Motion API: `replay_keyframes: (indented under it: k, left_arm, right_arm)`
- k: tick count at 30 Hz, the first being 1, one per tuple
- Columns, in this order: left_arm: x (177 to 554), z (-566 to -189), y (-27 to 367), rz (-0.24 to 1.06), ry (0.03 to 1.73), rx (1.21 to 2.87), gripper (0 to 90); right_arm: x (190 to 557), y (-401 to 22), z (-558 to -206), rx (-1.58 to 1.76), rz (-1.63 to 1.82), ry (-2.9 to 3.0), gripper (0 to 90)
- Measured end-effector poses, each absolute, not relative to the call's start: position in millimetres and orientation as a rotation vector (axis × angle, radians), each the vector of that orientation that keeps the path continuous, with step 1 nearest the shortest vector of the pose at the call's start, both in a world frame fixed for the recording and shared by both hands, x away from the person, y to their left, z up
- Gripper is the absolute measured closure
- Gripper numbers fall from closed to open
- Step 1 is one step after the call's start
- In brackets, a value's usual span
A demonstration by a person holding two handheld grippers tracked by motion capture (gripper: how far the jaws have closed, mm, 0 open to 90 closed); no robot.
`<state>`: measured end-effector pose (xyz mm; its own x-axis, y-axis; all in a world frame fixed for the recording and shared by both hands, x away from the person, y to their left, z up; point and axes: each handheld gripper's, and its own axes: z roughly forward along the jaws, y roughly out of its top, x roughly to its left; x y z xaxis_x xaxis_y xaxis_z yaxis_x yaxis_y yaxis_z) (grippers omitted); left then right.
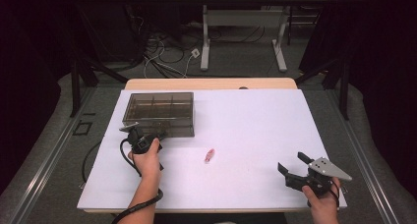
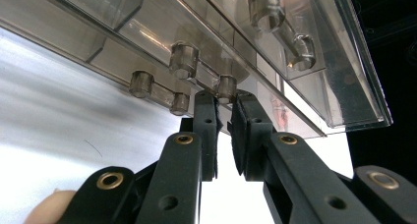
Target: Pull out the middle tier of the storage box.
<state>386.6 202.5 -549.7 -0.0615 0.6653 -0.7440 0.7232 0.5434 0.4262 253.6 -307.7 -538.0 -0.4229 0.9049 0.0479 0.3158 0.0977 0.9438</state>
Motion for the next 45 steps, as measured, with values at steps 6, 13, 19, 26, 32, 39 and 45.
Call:
replay_keyframes:
  k: [6,13,19,26,32,39,45]
  left_arm:
    - [385,-550,203,-0.079,1.765,1.147,81.4]
    - [381,-551,205,-0.093,1.757,1.153,81.4]
    - [379,-551,204,-0.093,1.757,1.144,81.5]
    - [376,-552,206,-0.103,1.75,1.146,81.5]
    - [373,-552,207,-0.108,1.744,1.148,81.6]
    - [370,-553,208,-0.117,1.737,1.157,81.6]
    - [366,-553,209,-0.128,1.73,1.156,81.7]
  right_arm:
    - [254,-308,-538,1.201,1.33,1.809,14.9]
    - [254,-308,-538,1.196,1.333,1.812,14.9]
    - [254,-308,-538,1.194,1.33,1.812,14.9]
    - [254,-308,-539,1.199,1.337,1.809,14.9]
    - [255,-307,-539,1.198,1.341,1.806,14.9]
    - [255,-308,-540,1.205,1.336,1.813,14.9]
    - [255,-308,-540,1.209,1.334,1.815,14.9]
